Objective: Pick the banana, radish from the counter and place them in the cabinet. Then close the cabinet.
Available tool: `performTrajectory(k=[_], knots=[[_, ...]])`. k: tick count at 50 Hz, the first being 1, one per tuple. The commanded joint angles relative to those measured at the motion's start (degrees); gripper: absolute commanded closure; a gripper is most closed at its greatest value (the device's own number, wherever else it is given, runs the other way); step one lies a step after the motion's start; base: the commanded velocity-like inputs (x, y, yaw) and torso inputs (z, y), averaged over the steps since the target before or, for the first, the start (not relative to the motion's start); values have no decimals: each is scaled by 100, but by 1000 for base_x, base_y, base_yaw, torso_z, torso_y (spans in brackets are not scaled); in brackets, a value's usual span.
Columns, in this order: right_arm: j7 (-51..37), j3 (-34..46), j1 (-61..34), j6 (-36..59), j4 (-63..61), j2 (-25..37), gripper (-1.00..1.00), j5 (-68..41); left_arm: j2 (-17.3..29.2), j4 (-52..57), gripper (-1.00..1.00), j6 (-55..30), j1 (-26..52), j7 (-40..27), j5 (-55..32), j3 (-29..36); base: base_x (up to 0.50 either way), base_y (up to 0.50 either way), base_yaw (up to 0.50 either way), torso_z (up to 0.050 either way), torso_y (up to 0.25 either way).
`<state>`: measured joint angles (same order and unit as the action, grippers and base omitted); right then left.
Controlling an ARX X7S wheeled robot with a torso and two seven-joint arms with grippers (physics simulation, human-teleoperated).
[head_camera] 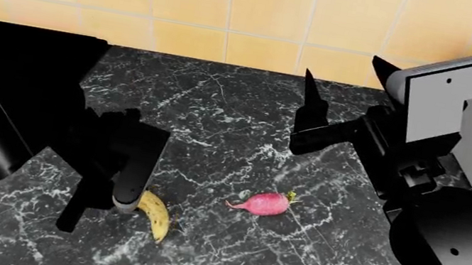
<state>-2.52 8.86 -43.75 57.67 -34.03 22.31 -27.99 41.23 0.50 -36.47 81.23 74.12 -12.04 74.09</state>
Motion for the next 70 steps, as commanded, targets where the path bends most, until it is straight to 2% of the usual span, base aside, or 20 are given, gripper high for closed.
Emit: performTrajectory(k=[1,8,25,38,48,58,64,70], knots=[[-25,81,202,16,-7,18,-100,-22,114,99,100,-22,-489,-20,413,423,0,0,0,0,-10],[-62,60,168,75,-57,21,-100,-60,238,586,100,-316,-442,-342,382,208,0,-1,-1,0,-8],[-147,-79,115,254,-244,60,-100,-202,695,2039,100,-1516,-571,-1604,-631,-1357,7,-4,0,0,-8],[-182,-188,104,313,-313,97,-100,-291,726,2598,100,-2213,-476,-2249,-1019,-2135,15,-7,2,0,-11],[-244,-205,-1,405,-408,161,-100,-307,542,2933,100,-2730,-608,-3259,-1483,-3434,12,-7,1,0,-9],[-296,-240,16,395,-447,154,-100,-329,598,3848,100,-3349,-466,-3462,-2318,-4540,0,0,0,0,0],[-295,-211,18,322,-465,135,-100,-329,600,4344,100,-3422,-490,-3501,-2744,-5073,0,0,0,0,0],[-304,-197,62,238,-433,136,-100,-304,481,4644,100,-3780,-357,-3659,-3249,-5684,0,0,0,0,0]])
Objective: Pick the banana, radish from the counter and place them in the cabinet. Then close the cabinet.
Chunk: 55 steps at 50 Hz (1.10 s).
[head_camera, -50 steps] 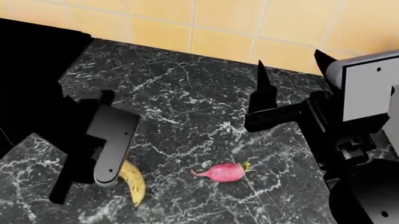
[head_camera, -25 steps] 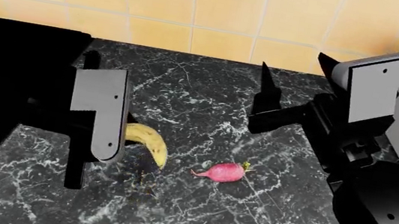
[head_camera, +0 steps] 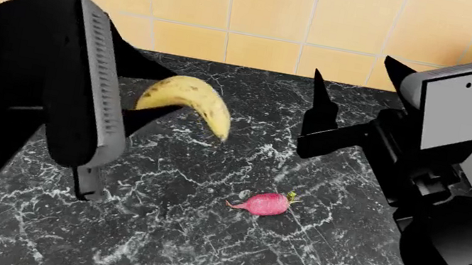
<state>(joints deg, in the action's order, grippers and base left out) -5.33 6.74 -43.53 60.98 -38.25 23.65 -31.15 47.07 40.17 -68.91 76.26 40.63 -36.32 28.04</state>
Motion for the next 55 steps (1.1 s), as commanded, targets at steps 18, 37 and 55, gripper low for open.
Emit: performTrajectory(k=[18,37,55], knots=[[-47,15,84,-173,14,3,-100,-17,-742,592,100,-1806,1315,-1019,-1977,-2384,0,0,0,0,0],[-81,162,112,-296,79,-36,-100,25,-641,-15,100,-1373,2720,-787,-1486,-1217,0,0,0,0,0],[-98,168,121,-351,107,-19,-100,-2,-812,-796,100,-1028,3874,-594,-824,-236,0,0,0,0,-1]])
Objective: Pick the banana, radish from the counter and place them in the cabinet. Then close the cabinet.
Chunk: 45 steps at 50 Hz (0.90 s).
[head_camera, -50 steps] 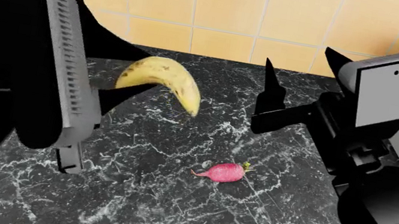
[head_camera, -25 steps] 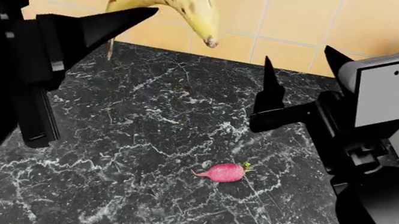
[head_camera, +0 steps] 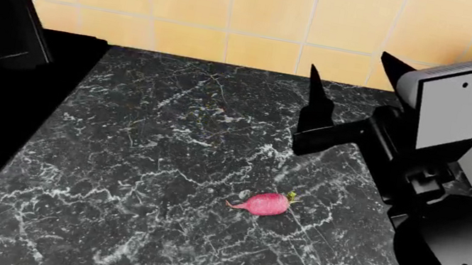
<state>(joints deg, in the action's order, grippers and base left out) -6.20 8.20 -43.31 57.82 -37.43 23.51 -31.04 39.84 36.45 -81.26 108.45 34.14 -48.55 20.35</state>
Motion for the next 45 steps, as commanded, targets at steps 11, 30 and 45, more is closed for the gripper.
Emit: performTrajectory(k=[11,30,45], knots=[[-21,37,112,-48,27,22,-100,-29,-270,-968,100,484,1138,-162,953,812,0,0,0,0,-1],[-28,97,171,-189,105,25,-100,-3,-616,-2956,100,1769,1914,-56,2363,2021,-1,0,-2,0,-1],[-44,187,197,-241,177,-14,-100,-3,-611,-3133,100,2666,2202,248,3192,2805,-1,0,-2,0,-2]])
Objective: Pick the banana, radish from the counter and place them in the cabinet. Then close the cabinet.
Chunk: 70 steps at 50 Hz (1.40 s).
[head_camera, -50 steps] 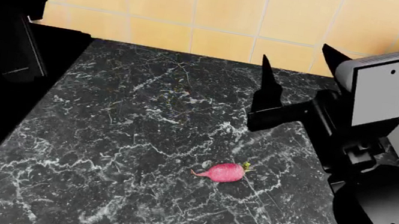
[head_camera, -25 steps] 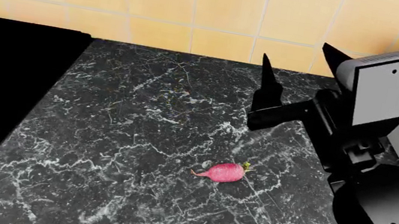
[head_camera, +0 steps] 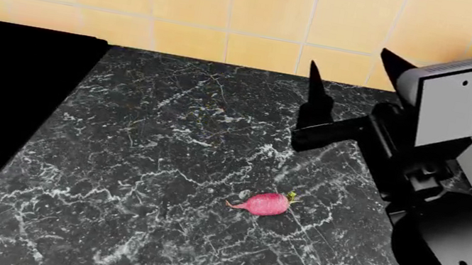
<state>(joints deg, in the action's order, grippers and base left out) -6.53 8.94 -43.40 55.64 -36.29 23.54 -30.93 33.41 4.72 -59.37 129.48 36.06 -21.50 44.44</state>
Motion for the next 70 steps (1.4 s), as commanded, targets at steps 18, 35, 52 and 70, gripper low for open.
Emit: performTrajectory(k=[18,35,52,70], knots=[[-25,134,310,-134,67,12,-100,-12,-60,-32,100,555,260,239,603,429,-2,-1,-2,0,-2],[-45,204,291,-165,82,16,-100,-12,-1935,-4657,100,3563,550,2218,4247,-1588,-1,-2,-4,0,-4],[-87,301,218,-154,151,-22,-100,-9,-2640,-5632,100,3842,552,3266,6346,-4251,-3,-2,-3,0,-2],[-120,324,194,-155,182,-22,-100,-40,-2564,-5504,100,2105,552,3008,5543,-4238,-2,-1,-2,0,-2]])
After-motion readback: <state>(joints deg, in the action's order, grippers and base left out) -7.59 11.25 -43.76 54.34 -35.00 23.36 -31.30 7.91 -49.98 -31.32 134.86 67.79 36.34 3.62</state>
